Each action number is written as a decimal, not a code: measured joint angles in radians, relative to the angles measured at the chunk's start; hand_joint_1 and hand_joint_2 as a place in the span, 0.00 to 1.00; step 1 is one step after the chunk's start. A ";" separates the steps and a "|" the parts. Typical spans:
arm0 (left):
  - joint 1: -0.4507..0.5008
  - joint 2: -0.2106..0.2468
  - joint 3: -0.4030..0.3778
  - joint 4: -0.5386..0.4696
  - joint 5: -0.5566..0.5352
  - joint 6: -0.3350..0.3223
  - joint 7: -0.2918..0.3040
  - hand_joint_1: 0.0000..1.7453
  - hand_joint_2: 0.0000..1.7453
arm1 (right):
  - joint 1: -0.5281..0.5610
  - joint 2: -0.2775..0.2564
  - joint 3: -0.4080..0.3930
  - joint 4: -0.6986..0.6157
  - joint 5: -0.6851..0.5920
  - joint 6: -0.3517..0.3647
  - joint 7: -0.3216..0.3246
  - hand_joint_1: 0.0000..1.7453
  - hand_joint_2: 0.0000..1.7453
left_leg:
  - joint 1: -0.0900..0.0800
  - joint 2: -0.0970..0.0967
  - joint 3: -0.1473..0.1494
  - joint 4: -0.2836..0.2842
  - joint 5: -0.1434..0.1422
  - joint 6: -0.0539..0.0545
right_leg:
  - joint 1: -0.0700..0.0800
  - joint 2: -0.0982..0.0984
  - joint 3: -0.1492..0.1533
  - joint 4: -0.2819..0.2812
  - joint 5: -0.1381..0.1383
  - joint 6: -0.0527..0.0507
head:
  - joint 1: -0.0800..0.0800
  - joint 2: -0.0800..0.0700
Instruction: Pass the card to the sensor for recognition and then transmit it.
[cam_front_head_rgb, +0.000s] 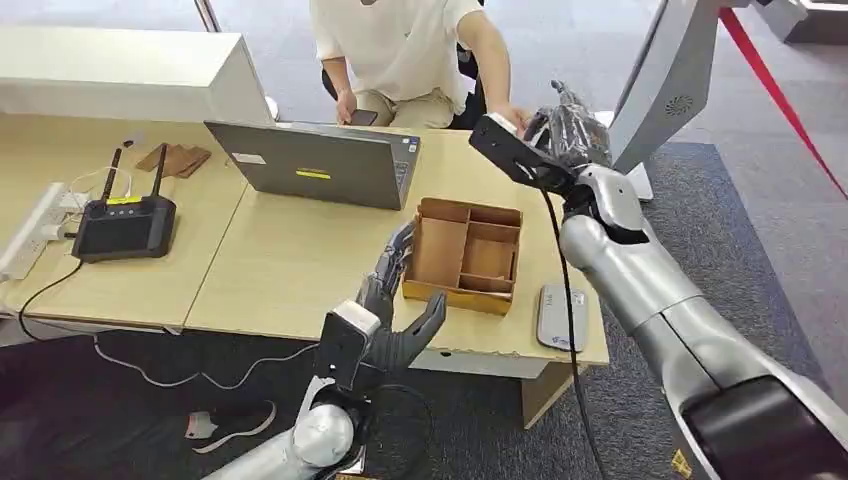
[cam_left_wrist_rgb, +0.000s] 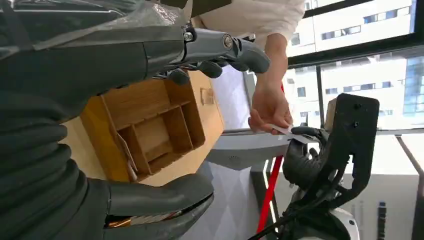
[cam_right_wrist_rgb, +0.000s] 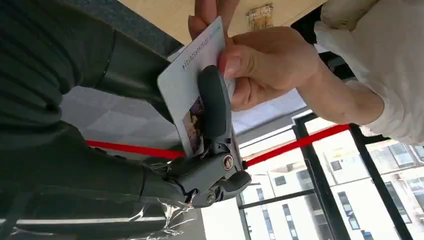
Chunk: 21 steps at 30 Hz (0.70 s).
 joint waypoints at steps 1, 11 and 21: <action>0.000 0.000 -0.001 0.000 0.000 0.000 0.000 0.00 1.00 | -0.001 0.001 0.002 0.003 0.000 0.000 0.000 1.00 1.00 | 0.000 0.000 -0.001 0.000 0.000 0.000 | 0.000 0.000 0.000 0.000 0.000 0.000 | 0.000 0.000; -0.022 -0.006 -0.029 0.019 0.034 0.000 -0.011 0.00 1.00 | -0.037 0.022 0.015 0.062 0.005 0.003 0.029 1.00 1.00 | 0.000 0.001 -0.001 0.000 0.000 0.000 | 0.000 0.000 -0.001 0.000 0.000 0.000 | 0.000 0.000; -0.064 -0.027 -0.067 0.050 0.079 0.000 -0.039 0.00 1.00 | -0.054 0.043 0.028 0.110 -0.031 -0.036 0.008 0.00 1.00 | 0.000 0.001 0.000 0.000 0.002 0.000 | 0.000 0.000 -0.001 0.000 0.002 0.001 | 0.000 0.000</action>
